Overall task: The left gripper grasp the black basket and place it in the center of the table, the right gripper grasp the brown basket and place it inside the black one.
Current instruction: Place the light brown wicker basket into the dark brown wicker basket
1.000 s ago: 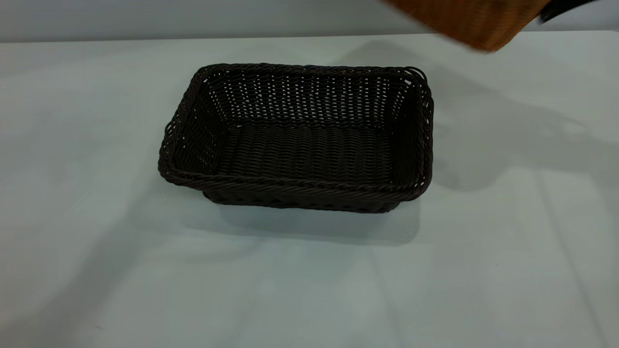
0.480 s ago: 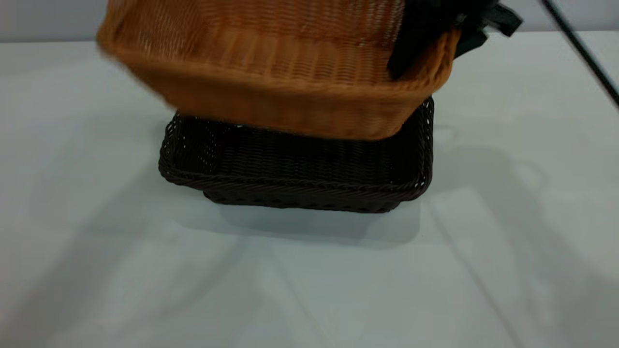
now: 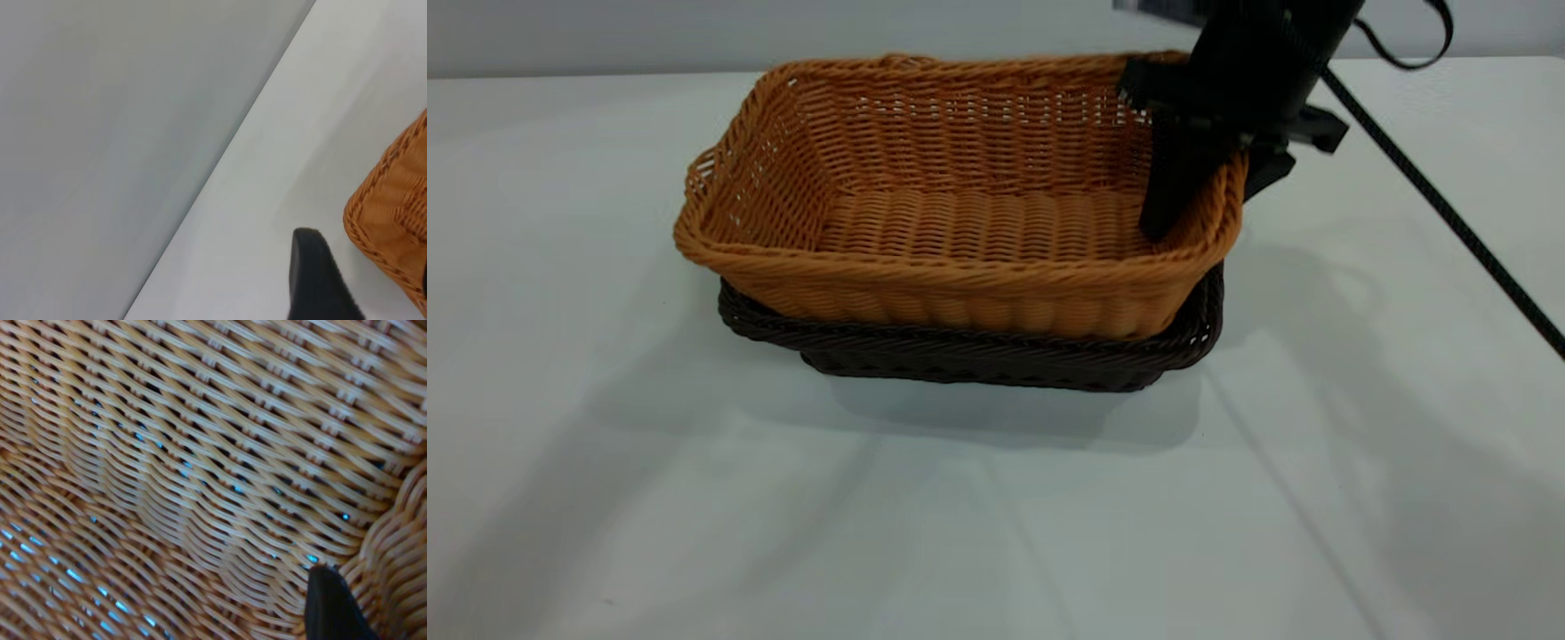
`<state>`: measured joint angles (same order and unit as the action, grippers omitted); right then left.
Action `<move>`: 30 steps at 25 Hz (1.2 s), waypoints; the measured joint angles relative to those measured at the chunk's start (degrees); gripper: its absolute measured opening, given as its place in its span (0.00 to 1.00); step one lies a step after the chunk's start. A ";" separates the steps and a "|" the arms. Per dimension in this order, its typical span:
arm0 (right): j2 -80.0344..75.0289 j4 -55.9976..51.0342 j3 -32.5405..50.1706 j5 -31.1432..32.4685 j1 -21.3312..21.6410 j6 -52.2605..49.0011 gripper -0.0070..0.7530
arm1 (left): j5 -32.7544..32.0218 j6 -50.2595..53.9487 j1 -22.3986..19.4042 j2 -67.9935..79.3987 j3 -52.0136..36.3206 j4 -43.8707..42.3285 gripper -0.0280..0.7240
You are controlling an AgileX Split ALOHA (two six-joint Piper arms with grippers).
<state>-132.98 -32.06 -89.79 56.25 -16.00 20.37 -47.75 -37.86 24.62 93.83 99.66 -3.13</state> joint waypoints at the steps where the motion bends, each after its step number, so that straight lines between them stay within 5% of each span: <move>1: -0.12 -0.13 -0.01 -0.30 0.00 0.00 0.28 | -0.11 0.03 0.00 0.00 0.00 0.00 0.50; 6: -0.19 -0.74 -0.06 -0.54 0.00 0.00 0.38 | -0.11 0.07 0.00 0.00 0.00 0.05 0.50; 12: 0.36 -3.09 -0.29 3.34 0.00 3.12 0.75 | -0.76 0.43 0.00 -0.77 0.00 0.78 0.50; 15: 1.23 -2.49 -0.29 7.72 0.00 3.57 0.84 | -0.93 0.76 0.00 -3.30 -0.12 0.78 0.50; 30: 7.78 1.17 -4.65 12.75 0.00 -1.33 0.73 | -6.12 6.12 0.00 -18.53 -0.12 0.85 0.50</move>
<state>-125.20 -30.89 -94.45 69.00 -16.00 19.04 -53.86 -31.74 24.62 75.30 99.54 -2.28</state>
